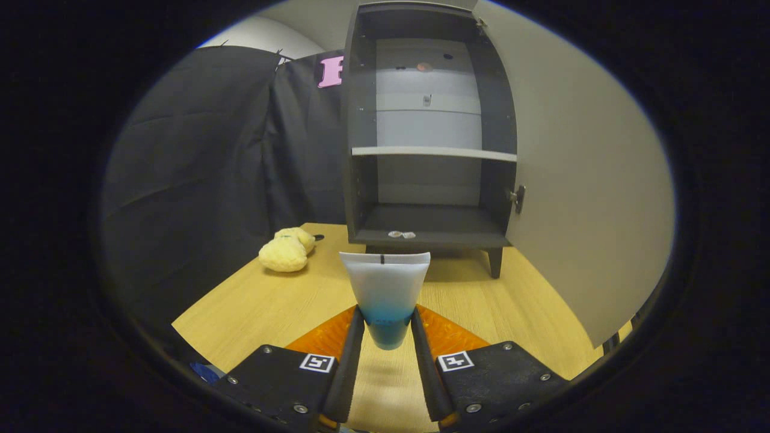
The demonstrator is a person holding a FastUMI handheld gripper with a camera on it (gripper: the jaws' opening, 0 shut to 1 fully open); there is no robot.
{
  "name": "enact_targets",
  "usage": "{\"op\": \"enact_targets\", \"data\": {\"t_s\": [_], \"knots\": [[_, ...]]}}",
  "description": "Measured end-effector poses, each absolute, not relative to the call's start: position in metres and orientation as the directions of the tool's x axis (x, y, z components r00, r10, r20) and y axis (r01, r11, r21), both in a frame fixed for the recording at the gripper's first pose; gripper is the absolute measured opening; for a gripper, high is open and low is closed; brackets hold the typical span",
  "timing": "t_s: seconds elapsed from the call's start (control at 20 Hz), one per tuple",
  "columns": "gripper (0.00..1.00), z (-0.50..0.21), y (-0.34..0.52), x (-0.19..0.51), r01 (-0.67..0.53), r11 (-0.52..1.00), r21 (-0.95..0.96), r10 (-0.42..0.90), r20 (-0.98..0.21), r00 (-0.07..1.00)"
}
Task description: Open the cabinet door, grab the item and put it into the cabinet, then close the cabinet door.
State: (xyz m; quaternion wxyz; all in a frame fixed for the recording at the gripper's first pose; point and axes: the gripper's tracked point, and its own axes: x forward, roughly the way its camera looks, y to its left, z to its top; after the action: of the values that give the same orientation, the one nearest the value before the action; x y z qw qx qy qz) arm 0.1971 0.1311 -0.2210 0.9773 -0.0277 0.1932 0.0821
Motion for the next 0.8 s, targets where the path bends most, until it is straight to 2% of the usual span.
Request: {"op": "enact_targets", "data": {"t_s": [0.35,0.8], "knots": [[0.48,-0.135,0.123,0.240,-0.183,0.982,-0.038,0.164,-0.301,0.939],[0.48,-0.078,0.122,0.296,-0.189,0.982,-0.016,0.179,-0.247,0.952]]}}
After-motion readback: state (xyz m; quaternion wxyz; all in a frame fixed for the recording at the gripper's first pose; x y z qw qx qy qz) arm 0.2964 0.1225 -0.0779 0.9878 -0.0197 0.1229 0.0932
